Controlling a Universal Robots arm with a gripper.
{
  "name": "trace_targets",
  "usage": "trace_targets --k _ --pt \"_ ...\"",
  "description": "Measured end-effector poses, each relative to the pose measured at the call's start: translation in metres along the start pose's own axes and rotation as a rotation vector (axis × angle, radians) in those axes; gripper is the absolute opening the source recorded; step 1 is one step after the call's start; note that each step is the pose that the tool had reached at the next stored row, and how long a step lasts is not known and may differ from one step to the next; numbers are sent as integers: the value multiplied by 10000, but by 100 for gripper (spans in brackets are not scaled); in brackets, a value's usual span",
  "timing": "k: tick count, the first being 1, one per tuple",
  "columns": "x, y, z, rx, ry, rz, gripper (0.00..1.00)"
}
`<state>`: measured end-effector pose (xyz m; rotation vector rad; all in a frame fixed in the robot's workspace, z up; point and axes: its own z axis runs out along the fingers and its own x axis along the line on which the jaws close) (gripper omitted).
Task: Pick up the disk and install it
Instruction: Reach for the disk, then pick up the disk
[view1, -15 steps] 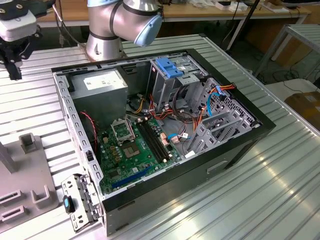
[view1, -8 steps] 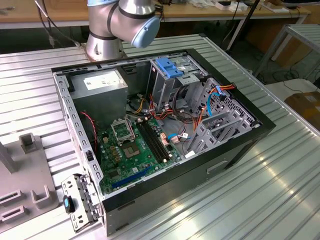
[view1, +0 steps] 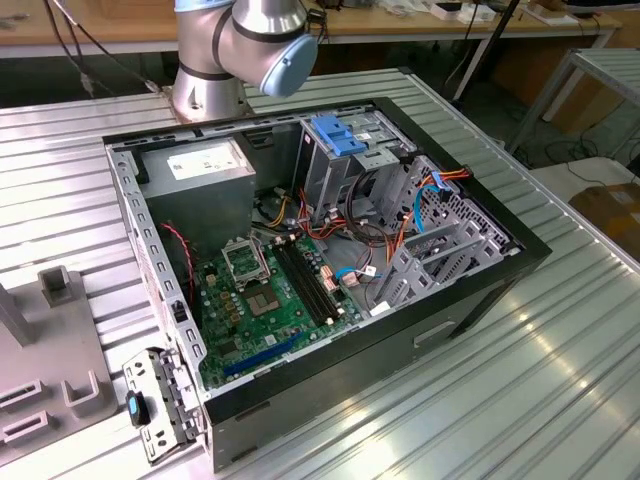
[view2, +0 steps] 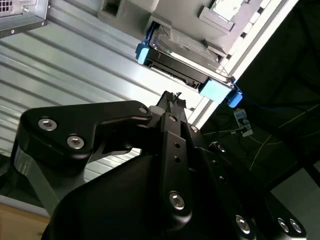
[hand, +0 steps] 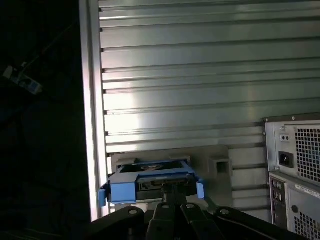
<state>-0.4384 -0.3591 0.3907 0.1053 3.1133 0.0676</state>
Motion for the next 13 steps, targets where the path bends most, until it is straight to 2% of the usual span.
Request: trace_targets --k 1,3,5,13 --pt "71 -5 -1 -2 -3 0 11" --pt "258 -18 -6 -1 -2 -1 11" --pt "358 -24 -9 0 0 -2 11" --pt "359 -24 -9 -2 -1 -21 11"
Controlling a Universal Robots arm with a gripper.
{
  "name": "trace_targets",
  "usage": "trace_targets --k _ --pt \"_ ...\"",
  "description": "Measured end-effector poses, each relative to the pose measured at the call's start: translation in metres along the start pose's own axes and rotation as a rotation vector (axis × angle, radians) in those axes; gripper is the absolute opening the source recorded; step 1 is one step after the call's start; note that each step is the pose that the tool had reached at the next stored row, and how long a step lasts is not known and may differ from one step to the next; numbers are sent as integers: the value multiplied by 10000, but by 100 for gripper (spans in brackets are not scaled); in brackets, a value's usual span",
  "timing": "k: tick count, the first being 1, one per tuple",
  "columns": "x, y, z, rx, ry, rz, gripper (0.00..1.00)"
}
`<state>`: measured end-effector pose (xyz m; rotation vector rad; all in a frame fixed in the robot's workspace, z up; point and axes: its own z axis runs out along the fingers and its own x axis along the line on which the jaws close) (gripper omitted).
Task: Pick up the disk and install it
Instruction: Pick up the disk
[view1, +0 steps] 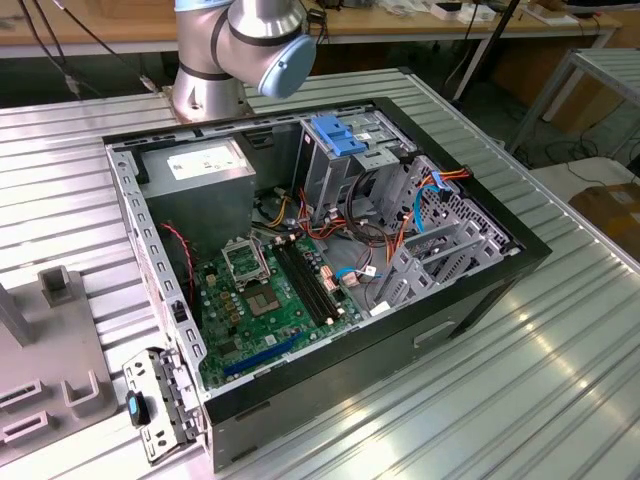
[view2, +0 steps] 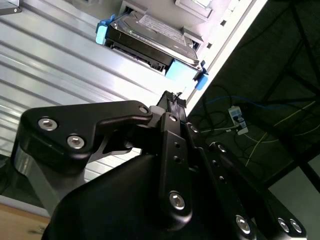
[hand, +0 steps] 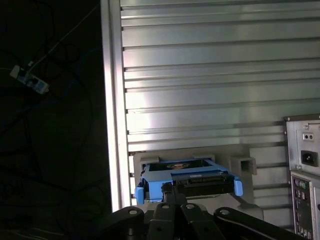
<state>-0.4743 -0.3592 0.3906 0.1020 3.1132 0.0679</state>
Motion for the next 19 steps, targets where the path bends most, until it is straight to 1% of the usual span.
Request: trace_targets --k 5,6,10,13,19 --pt "0 0 0 0 1 -23 11" --pt "1 1 0 -3 7 -141 11" --pt "1 1 0 -26 47 -1064 11" --pt "1 1 0 -40 74 -1645 11" --pt "1 0 7 -90 164 -3692 11"
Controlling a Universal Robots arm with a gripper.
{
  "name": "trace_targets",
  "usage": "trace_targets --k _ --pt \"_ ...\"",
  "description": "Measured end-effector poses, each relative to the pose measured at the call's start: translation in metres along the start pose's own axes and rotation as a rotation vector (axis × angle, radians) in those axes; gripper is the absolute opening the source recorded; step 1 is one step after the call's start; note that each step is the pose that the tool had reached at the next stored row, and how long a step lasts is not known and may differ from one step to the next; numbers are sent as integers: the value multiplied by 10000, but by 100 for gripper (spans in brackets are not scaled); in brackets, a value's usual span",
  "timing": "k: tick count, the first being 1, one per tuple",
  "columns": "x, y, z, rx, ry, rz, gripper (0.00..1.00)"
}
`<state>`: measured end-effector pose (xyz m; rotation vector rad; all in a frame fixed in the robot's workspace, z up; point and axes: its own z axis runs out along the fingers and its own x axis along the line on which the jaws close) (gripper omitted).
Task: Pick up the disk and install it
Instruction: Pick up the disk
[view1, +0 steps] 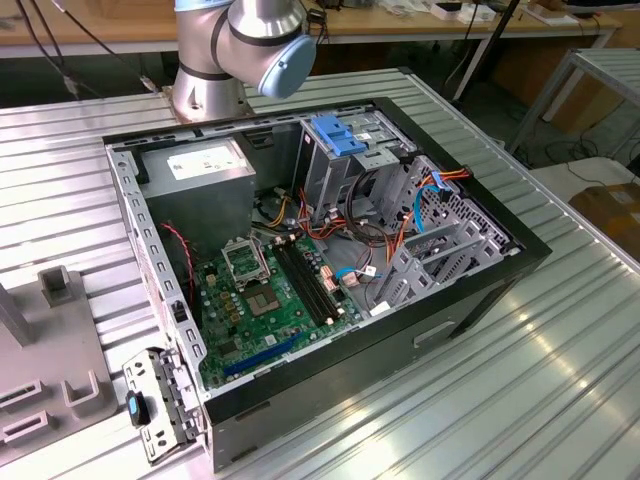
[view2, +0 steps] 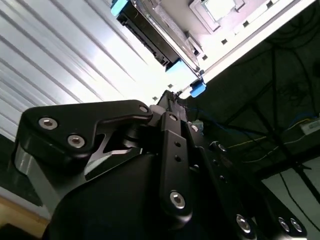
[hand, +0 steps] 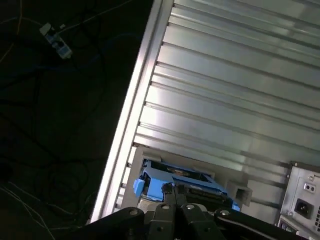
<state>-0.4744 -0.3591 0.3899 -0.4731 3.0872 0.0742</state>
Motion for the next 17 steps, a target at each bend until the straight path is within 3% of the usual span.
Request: trace_targets --k 4,14,17 --pt "0 0 6 -25 46 -1047 11" --pt "0 -1 17 -69 126 -2816 11" --pt "0 -1 21 -88 159 -3586 11"
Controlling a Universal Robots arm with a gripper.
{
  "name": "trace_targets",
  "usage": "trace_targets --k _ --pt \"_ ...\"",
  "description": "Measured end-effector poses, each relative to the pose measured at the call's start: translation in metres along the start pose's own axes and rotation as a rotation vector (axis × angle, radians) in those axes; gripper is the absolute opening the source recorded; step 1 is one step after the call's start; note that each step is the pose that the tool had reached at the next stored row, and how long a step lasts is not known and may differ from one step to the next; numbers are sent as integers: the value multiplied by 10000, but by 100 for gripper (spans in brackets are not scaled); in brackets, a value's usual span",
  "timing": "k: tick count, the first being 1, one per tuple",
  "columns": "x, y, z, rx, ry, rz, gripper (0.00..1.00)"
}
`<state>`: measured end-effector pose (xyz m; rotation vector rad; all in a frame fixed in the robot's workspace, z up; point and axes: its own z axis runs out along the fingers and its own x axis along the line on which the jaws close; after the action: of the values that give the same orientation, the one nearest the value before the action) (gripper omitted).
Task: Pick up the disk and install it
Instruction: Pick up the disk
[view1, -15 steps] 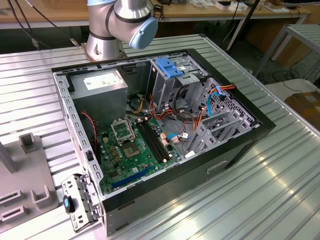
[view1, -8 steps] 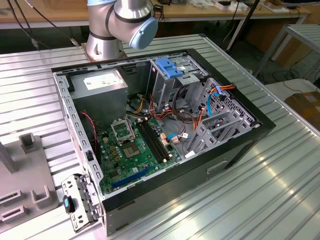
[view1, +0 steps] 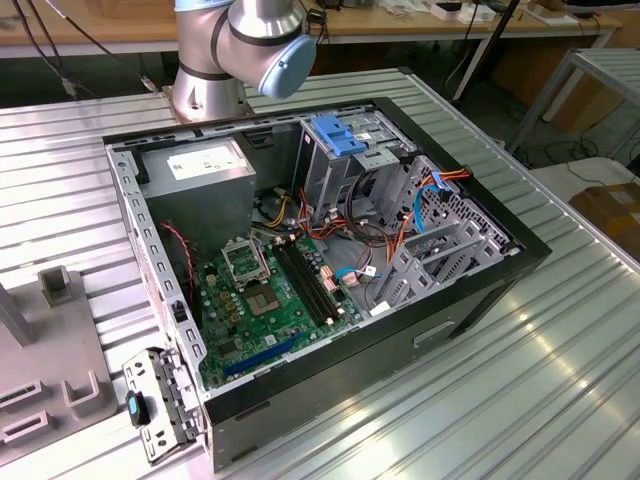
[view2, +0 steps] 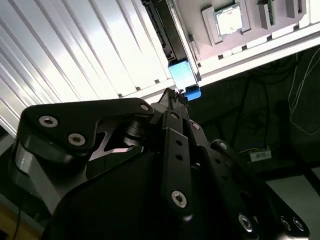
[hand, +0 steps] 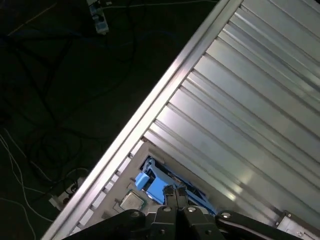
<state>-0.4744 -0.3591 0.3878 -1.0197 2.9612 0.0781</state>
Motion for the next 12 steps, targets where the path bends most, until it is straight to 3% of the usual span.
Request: trace_targets --k 2,4,12 --pt "0 0 2 -11 19 -428 11" --pt "0 0 5 -31 56 -1255 11" --pt "0 -1 20 -74 130 -2826 11"
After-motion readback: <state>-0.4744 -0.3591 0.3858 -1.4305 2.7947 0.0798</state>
